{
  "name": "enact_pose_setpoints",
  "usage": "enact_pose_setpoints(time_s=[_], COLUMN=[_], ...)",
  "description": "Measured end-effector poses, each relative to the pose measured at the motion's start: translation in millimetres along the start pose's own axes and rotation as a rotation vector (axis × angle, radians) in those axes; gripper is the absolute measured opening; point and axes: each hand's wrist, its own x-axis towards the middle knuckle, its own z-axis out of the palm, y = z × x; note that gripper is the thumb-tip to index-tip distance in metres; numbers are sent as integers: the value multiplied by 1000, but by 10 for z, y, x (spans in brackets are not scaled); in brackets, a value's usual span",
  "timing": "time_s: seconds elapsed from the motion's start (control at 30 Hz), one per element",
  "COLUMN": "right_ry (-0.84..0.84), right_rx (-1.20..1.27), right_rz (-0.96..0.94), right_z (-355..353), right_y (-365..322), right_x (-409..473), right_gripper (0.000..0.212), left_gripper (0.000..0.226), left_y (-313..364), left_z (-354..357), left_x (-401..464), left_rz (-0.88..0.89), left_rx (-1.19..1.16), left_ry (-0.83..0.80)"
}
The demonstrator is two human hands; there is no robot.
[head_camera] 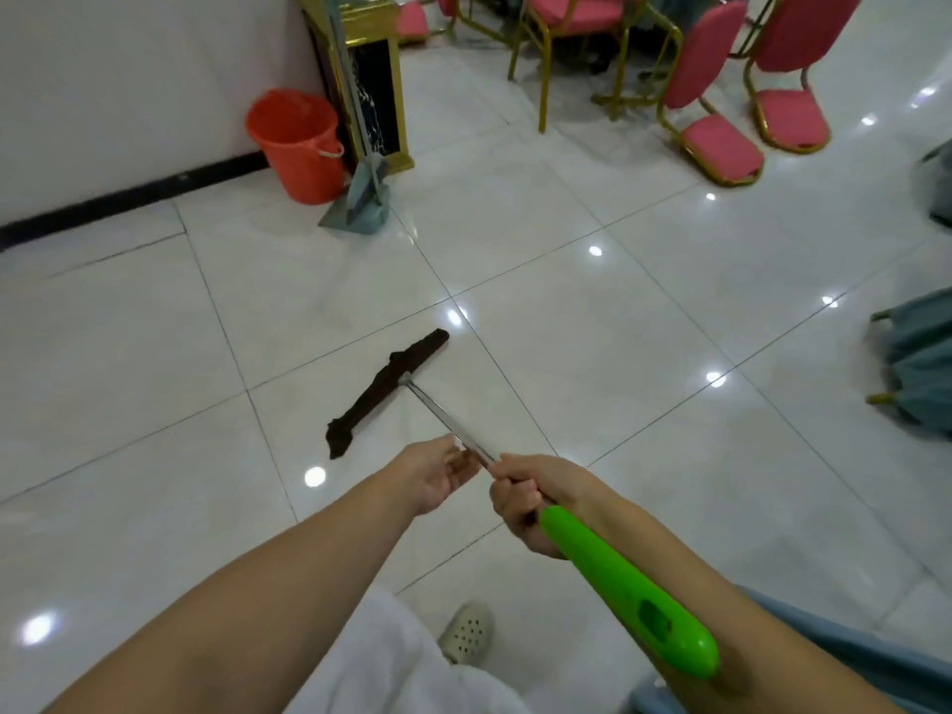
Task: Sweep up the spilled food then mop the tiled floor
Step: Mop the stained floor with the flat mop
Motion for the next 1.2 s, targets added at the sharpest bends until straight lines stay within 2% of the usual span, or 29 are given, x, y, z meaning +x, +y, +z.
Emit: enact_pose_setpoints(time_s=[0.13,0.23,0.4,0.53,0.63,0.73,0.83,1.0,1.2], right_ry=[-55,-87,-42,33,60,83,100,92,134], right_rx=[10,54,99,66,25,-15,-44,-151,-360], right_rz=[-37,-37,-41,-33,-36,-57,-52,4,43], right_z=[-169,-358,-428,-310,-182,-21,171,667,1349], right_y=[-1,-20,-144,-247,-300,-515,-927,-1719,-2569], right_x=[-307,-593,-780,-566,-344,-212,-69,219,382], right_gripper=[20,18,15,14,29,43,46,24,14], left_gripper=[27,31,25,24,19,13,12,10,6], left_y=[-96,-168,-192,-133,18,295,681,1521,2376], left_z=[314,493,711,740,694,732,864,1097,1230], left_x=[-76,-161,-144,21,206,403,639,966,1385], left_rz=[4,-22,-68,-112,-168,-213,-200,-150,-138], left_rx=[2,58,76,71,52,30,49,19,-294], left_ry=[-12,-100,-178,-124,-79,-63,-49,3,30])
